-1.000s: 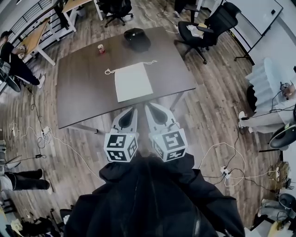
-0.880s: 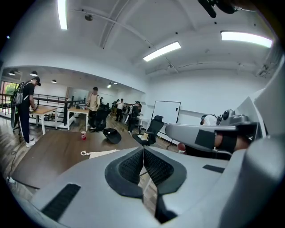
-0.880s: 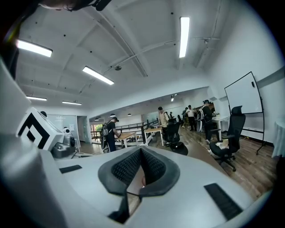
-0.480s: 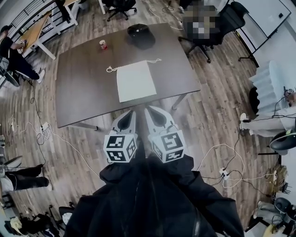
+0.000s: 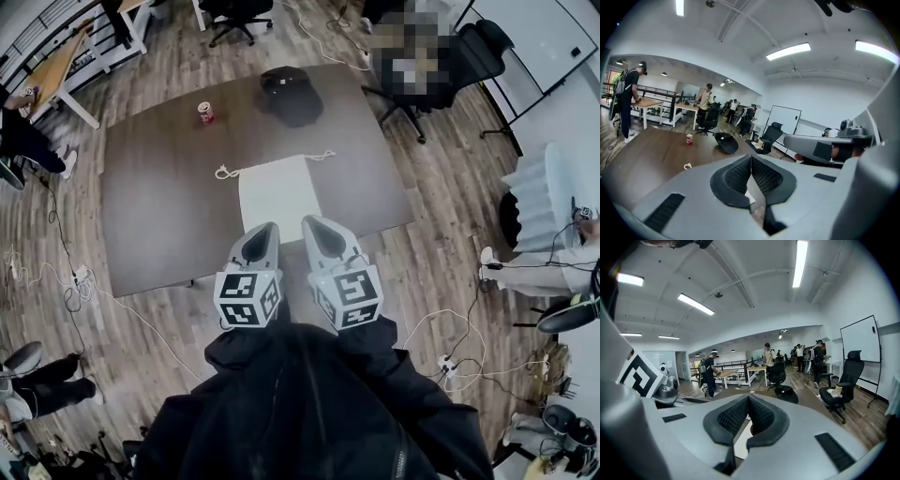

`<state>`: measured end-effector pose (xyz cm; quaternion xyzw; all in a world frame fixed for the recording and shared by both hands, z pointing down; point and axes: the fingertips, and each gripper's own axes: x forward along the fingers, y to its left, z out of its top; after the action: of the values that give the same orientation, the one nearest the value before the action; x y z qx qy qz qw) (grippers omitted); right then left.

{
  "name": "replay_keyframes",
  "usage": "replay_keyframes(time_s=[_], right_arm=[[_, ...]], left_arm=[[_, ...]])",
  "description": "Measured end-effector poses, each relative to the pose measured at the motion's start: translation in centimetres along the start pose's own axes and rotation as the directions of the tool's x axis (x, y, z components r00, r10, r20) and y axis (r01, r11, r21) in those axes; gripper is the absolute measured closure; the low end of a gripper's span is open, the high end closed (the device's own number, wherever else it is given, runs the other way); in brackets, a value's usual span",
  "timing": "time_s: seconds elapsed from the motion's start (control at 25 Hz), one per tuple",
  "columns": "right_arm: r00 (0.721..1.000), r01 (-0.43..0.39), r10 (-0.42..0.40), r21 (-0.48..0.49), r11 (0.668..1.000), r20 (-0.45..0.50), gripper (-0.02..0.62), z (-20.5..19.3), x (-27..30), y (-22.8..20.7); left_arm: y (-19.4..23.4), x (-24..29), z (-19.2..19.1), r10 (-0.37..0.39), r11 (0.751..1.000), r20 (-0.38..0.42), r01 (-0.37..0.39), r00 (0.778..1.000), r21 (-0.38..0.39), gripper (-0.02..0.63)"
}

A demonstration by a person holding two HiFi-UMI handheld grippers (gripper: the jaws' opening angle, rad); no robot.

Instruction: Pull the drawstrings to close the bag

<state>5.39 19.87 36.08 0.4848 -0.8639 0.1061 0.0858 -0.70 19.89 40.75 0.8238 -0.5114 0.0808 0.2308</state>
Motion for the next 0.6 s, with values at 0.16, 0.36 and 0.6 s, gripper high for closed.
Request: replay_keyframes(time_s=[0.16,0.36,0.6], right_arm=[[0.999,0.021,-0.021,0.01,1.0,-0.035,0.575,0.5,5.6,-1.8],[0.996,0.028,-0.027,0.01,1.0,-0.079,0.575,1.2,12.2,-3.2],[0.991,0.042,-0.04,0.01,0.999,-0.131,0.575,1.6,19.1,-5.0]], left_arm=[[3.7,3.8,1.8,-0.01,1.0,-0.024,0.01,1.0,-0.012,0.572],[8.8,8.2,4.0,-0.01,1.0,-0.055,0.009,0.998,-0.03,0.572],[13.9,12.6,6.1,-0.014,0.999,-0.088,0.009,0.996,-0.053,0.572]])
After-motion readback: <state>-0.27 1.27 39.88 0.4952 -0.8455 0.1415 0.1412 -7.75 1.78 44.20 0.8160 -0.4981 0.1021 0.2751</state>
